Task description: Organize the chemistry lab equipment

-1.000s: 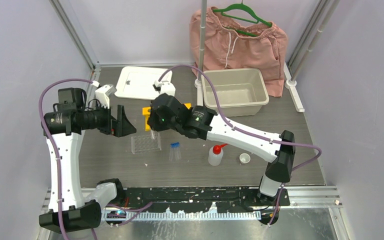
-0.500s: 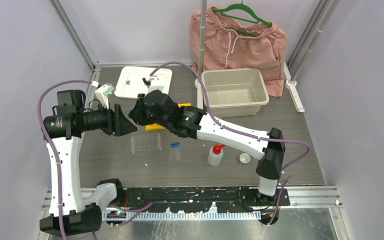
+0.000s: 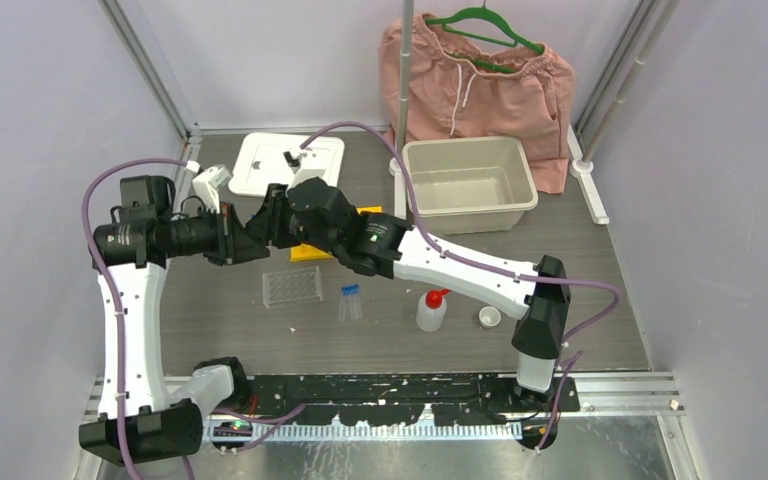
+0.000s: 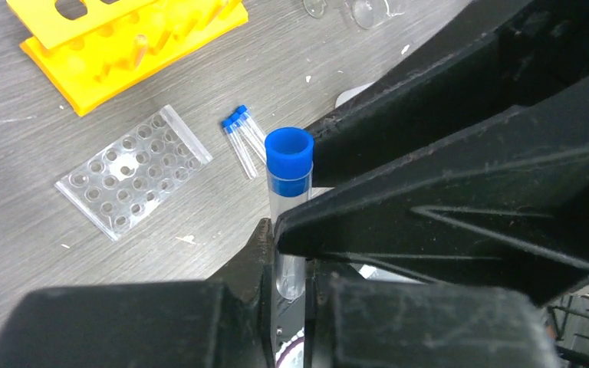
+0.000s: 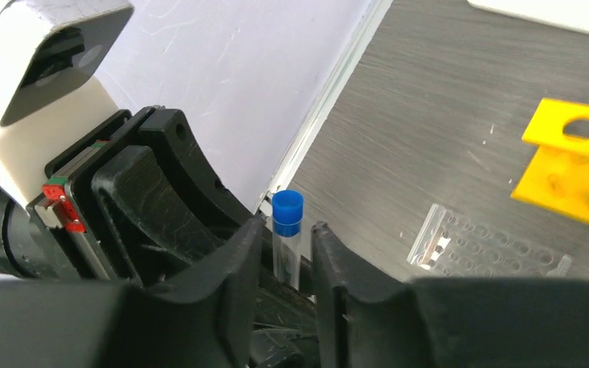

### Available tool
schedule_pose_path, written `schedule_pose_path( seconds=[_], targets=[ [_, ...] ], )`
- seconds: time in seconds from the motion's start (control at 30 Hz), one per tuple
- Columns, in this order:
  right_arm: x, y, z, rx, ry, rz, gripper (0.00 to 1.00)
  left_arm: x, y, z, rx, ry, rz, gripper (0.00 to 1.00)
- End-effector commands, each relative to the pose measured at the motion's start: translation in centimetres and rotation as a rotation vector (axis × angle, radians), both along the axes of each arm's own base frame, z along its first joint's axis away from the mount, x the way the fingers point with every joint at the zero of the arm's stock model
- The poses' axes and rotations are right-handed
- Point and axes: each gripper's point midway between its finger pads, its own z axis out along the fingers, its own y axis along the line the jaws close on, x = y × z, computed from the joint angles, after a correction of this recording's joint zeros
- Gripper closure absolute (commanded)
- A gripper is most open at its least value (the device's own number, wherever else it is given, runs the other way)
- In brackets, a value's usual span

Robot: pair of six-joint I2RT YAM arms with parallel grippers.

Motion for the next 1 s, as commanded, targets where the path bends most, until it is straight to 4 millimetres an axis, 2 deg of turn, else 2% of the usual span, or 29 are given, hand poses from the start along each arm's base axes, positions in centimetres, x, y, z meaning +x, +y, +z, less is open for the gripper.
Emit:
schedule_pose_path(
  seconds=[0.0,0.03,0.1,0.17,0.23,0.33,0.5,0.6,0.83,0.97],
  targets=[
    [-0.8,-0.3,3.3,0.055,-0.006,0.048,0.53,0.4,0.1,0.8,0.029,-0.096,-0.024,1.00],
    [-0.8,-0.4,3.1,0.037,0.010,0.065,0.44,0.2,0.2,0.8,0.037,-0.109,-0.033,1.00],
    [-0.7,-0.7,2.6,-0.004,0.048,0.102,0.36,-0.2,0.1,0.9,0.050,-0.140,-0.062,1.00],
    [-0.5,-1.2,2.3,-0.038,0.081,0.131,0.35,-0.6,0.0,1.0,0.068,-0.180,-0.087,1.00],
    [-1.1,-1.2,2.3,-0.045,0.106,0.207,0.35,-0.9,0.0,1.1,0.079,-0.211,-0.103,1.00],
    [-2.0,-1.1,2.8,-0.056,0.104,0.291,0.39,-1.2,-0.2,1.1,0.084,-0.240,-0.125,1.00],
    [-2.7,-0.3,1.8,-0.115,0.127,0.365,0.43,-1.2,-0.2,1.0,0.085,-0.238,-0.134,1.00],
    [-2.6,-0.1,1.5,-0.121,0.131,0.371,0.45,-1.4,-0.1,0.9,0.093,-0.242,-0.145,1.00],
    [-2.0,-0.2,1.2,-0.132,0.132,0.362,0.63,-1.7,0.0,0.5,0.112,-0.245,-0.156,1.00],
    [-1.4,-0.3,1.4,-0.131,0.124,0.351,0.65,-1.8,0.0,0.3,0.116,-0.245,-0.161,1.00]
  ],
)
